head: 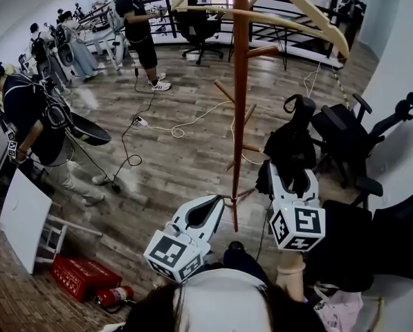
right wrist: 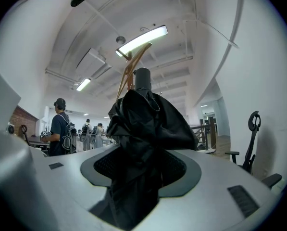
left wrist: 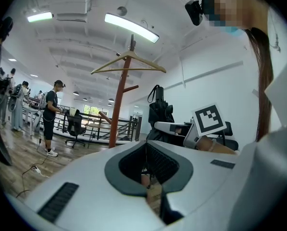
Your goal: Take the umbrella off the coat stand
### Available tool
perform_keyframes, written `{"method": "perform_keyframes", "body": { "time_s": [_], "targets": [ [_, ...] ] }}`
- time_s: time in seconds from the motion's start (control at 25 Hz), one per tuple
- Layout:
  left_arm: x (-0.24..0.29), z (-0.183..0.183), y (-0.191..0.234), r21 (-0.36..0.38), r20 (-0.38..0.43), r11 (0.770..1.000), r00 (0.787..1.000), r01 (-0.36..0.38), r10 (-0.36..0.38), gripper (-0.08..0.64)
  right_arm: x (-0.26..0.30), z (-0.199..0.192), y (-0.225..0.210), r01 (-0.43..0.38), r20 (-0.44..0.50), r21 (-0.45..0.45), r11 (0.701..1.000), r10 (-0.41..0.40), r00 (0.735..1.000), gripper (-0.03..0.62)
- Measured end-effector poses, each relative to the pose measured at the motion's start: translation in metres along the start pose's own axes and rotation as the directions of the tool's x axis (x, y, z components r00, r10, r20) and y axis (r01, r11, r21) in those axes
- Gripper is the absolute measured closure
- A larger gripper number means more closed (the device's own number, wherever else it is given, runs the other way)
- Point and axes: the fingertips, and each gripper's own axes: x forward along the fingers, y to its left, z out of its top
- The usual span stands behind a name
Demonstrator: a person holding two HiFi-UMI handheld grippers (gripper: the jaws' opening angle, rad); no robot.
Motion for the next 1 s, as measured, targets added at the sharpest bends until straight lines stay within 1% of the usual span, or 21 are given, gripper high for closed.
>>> {"method": "perform_keyframes", "body": {
  "time_s": [0.24,1.0],
  "targets": [
    [-0.019,-0.001,-0.002,-0.006,0.002,1.0,1.0,-0.002,0.002,0.551,-0.015,0.001,0.014,0.004,0.006,-0.003,1.0,-0.004,1.0,0.339],
    [-0.055,-0.006,-0.019,-0.014,0.001,0.999,0.999,0.036,-0.036,0.551,-0.054,-0.006,0.042,0.014,0.008,-0.002,1.0,-0.014,1.0,0.34]
  ]
}}
